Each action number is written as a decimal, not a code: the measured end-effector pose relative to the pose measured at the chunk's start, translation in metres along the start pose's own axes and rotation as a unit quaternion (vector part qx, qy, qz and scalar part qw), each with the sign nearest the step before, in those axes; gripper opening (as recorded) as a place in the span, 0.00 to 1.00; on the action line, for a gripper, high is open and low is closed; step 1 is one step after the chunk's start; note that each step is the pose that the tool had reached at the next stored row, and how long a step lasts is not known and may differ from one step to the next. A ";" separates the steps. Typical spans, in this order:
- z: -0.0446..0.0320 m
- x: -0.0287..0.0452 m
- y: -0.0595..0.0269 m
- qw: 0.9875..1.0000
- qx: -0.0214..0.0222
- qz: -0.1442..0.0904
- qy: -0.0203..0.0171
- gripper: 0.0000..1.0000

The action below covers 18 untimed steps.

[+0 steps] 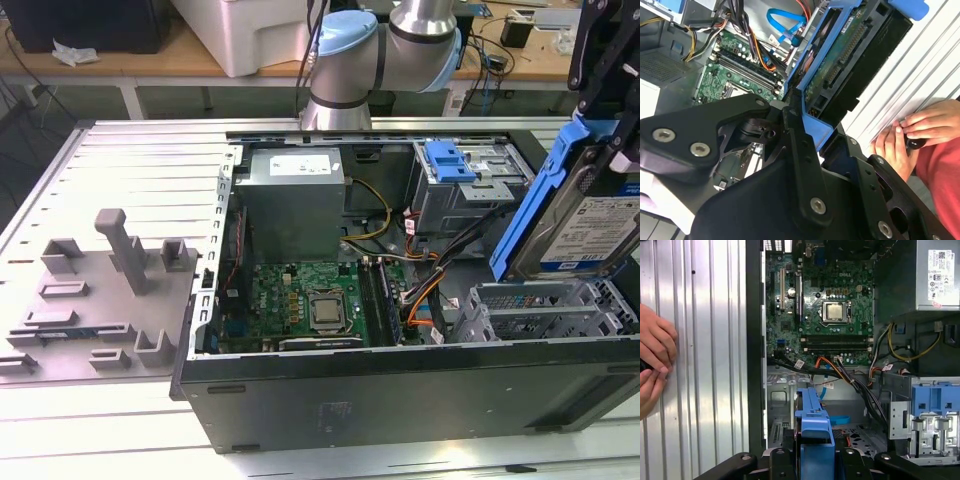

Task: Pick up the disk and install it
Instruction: 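Insert the disk into the insertion slot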

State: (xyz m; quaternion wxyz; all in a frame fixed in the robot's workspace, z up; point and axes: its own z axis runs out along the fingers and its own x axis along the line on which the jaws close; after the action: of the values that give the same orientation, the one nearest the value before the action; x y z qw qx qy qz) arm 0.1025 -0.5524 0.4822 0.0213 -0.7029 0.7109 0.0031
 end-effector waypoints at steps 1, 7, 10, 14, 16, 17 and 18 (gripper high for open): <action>0.0009 -0.0007 0.0000 1.000 0.000 0.000 0.000 0.36; 0.0052 -0.0024 0.0002 1.000 0.000 0.000 0.000 0.36; 0.0070 -0.0028 0.0002 1.000 0.000 0.000 0.000 0.36; 0.0097 -0.0028 0.0004 1.000 0.000 0.000 0.000 0.36; 0.0105 -0.0028 0.0004 1.000 0.000 0.000 0.000 0.36; 0.0114 -0.0027 0.0004 1.000 0.000 0.000 0.000 0.36; 0.0119 -0.0027 0.0004 1.000 0.000 0.000 0.000 0.36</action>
State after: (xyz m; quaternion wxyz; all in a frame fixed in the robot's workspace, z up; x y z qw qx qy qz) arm 0.1024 -0.5492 0.4704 0.0212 -0.7029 0.7109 0.0031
